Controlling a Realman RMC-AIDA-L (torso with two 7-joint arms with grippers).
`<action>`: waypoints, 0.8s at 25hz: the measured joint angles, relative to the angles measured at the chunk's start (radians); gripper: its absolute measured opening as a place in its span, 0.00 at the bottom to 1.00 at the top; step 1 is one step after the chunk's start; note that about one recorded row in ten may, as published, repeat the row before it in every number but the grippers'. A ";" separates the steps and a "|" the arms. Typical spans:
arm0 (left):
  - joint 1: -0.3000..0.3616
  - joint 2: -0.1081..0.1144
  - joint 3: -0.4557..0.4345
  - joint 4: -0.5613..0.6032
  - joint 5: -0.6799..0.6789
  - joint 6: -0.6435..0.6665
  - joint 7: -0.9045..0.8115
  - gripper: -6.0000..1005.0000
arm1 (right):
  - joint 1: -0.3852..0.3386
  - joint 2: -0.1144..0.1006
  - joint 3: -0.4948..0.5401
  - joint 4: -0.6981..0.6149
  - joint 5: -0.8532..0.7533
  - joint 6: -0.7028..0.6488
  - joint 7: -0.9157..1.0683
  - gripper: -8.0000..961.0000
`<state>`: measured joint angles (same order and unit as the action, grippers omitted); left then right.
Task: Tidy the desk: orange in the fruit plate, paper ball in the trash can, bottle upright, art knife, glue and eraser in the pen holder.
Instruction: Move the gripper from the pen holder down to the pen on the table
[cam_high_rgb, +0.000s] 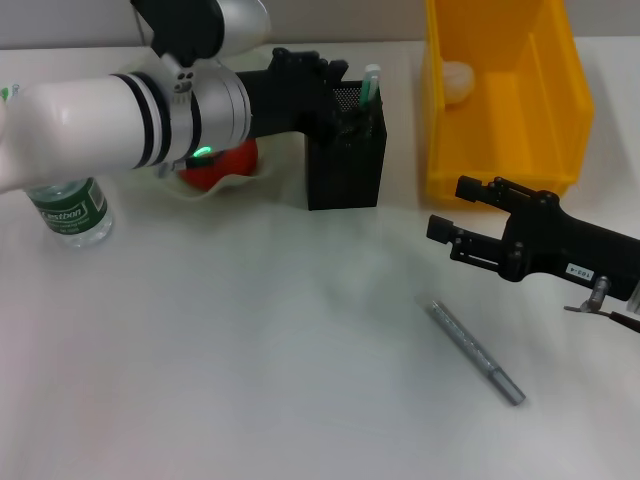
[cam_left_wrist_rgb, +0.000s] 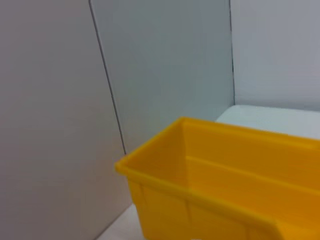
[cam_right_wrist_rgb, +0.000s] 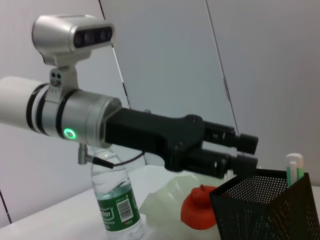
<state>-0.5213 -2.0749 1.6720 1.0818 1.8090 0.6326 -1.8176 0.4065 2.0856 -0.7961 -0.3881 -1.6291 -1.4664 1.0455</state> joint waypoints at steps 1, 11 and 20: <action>0.000 0.000 0.000 0.000 0.000 0.000 0.000 0.57 | 0.000 0.000 0.000 0.000 0.000 0.000 0.000 0.79; 0.111 0.004 -0.076 0.169 -0.147 0.252 0.106 0.58 | 0.003 -0.001 0.000 0.000 0.000 0.000 -0.010 0.79; 0.137 0.006 -0.360 -0.037 -0.446 0.861 0.365 0.73 | 0.004 -0.001 0.000 0.000 0.000 -0.003 -0.013 0.79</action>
<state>-0.3843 -2.0685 1.3118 1.0450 1.3633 1.4936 -1.4530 0.4108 2.0846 -0.7961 -0.3880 -1.6292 -1.4696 1.0323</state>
